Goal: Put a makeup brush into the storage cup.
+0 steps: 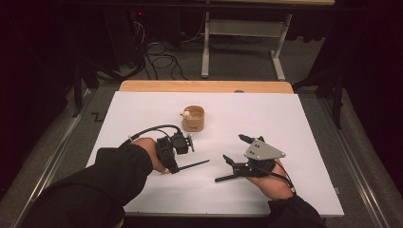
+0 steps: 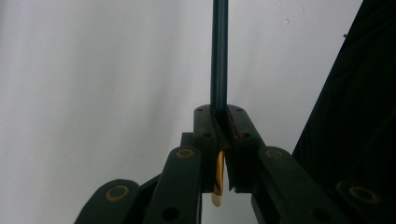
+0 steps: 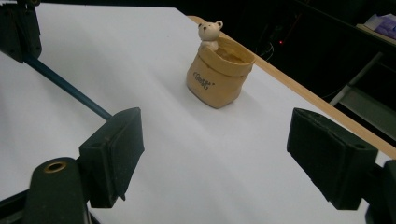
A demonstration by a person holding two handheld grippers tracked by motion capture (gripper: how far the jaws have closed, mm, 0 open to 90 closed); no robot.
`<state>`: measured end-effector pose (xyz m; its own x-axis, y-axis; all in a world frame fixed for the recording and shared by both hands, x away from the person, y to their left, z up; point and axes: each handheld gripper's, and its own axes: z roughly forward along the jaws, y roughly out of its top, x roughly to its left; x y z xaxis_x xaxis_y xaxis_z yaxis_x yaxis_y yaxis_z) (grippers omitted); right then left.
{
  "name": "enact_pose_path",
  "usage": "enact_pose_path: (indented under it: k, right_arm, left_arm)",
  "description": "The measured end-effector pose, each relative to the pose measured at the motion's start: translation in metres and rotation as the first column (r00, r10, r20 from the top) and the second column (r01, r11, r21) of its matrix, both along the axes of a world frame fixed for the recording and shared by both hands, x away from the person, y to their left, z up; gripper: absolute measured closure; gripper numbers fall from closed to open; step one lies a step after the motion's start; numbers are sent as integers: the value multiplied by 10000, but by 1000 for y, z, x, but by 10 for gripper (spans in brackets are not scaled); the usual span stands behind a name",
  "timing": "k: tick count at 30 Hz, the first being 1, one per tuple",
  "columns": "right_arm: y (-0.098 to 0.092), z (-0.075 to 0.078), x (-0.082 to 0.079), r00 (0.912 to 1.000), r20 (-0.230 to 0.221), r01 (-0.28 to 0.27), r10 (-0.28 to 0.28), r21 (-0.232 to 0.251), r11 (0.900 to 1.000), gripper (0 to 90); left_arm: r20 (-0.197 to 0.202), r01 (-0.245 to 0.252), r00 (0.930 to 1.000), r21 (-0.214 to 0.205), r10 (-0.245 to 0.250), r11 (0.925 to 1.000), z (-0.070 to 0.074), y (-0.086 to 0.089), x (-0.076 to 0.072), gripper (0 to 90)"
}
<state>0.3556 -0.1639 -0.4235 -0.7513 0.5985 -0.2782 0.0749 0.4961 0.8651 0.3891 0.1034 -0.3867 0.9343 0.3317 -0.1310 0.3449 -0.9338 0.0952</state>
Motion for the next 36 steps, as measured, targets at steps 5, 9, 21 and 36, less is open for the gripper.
enact_pose_path:
  k: [5, 9, 21, 36]
  right_arm:
    - [4, -2, -4, 9997, 102, -235, 238, -359, 9991, 228]
    - [8, -7, -9, 9987, 224, -436, 459, -949, 9945, 271]
    - [23, -19, -18, 9879, 737, -1138, 1366, -2543, 9604, 465]
    - [37, -27, -28, 9675, 1055, -1717, 2296, -3917, 9039, 591]
  left_arm:
    - [-43, 123, 9999, -2, -123, 9999, -1, -2, -2, 841]
    - [-102, 165, 9998, 75, -164, 9998, -3, -5, -2, 841]
    - [-174, 245, 9996, 210, -241, 9995, -2, -13, -3, 841]
    - [-230, 423, 9989, 599, -410, 9973, 6, -20, -6, 842]
